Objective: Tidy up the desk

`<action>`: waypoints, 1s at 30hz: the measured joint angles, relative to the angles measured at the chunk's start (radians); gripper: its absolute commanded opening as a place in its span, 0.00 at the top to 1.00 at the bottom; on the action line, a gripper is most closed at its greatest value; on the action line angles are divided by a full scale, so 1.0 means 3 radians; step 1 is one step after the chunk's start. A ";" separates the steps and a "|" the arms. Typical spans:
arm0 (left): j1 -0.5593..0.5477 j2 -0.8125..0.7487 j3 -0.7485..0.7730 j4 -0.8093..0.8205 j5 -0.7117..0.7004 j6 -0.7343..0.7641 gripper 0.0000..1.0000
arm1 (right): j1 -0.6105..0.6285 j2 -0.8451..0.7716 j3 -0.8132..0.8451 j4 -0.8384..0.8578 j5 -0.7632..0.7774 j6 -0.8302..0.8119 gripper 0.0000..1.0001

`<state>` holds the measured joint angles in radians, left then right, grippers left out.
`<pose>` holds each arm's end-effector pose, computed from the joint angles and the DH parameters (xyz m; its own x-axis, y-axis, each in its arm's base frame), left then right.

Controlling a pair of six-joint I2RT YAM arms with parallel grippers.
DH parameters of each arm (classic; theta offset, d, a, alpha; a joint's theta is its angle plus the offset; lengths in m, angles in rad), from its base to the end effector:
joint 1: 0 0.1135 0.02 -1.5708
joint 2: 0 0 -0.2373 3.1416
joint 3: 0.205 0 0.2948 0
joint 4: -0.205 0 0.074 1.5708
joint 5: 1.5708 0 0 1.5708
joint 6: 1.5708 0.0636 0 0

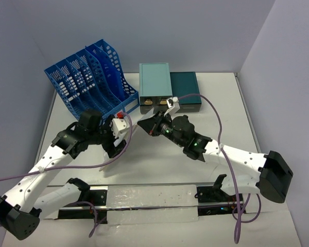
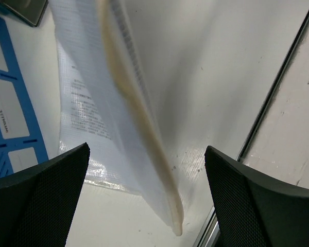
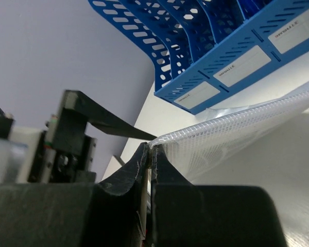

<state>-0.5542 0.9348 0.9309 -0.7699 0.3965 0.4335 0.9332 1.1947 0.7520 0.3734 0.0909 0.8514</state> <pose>0.2105 -0.1592 0.2706 -0.2367 0.6022 -0.7625 0.9033 0.4254 0.0555 0.2168 0.2829 0.2553 -0.5885 0.4640 -0.6621 -0.4608 0.4804 0.7463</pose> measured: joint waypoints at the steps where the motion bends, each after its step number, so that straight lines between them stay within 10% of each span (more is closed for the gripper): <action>1: -0.0048 0.0033 -0.0010 0.0025 -0.0045 0.0000 0.01 | -0.0001 0.0029 0.0037 -0.0003 -0.0001 -0.0002 1.00; 11: -0.0157 0.0584 -0.0082 0.0685 -0.1015 -0.0228 0.03 | -0.0003 0.0184 0.0190 -0.0043 -0.0037 -0.0031 1.00; 15: -0.0157 0.0647 -0.0090 0.0933 -0.1158 -0.0352 0.47 | -0.0007 0.0185 0.0261 -0.0083 -0.0074 -0.0076 1.00; 17: -0.0162 0.0659 -0.0089 0.1000 -0.1078 -0.0410 0.86 | -0.0014 0.0192 0.0294 -0.0085 -0.0087 -0.0099 1.00; 21: -0.0184 0.0665 -0.0088 0.1030 -0.0786 -0.0473 1.00 | -0.0055 0.0203 0.0316 -0.0084 -0.0111 -0.0127 0.99; 26: -0.0152 0.0666 -0.0068 0.1015 -0.0665 -0.0621 1.00 | -0.0080 0.0202 0.0374 -0.0180 -0.0099 -0.0256 0.49; 30: 0.0081 0.0670 0.0105 0.1015 -0.0661 -0.0952 1.00 | -0.0014 0.0162 0.0477 -0.0430 0.0331 -0.0461 0.37</action>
<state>-0.5298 1.1358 0.9625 -0.4655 0.1981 0.1478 0.9289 1.2433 0.8951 0.2444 0.1902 0.7130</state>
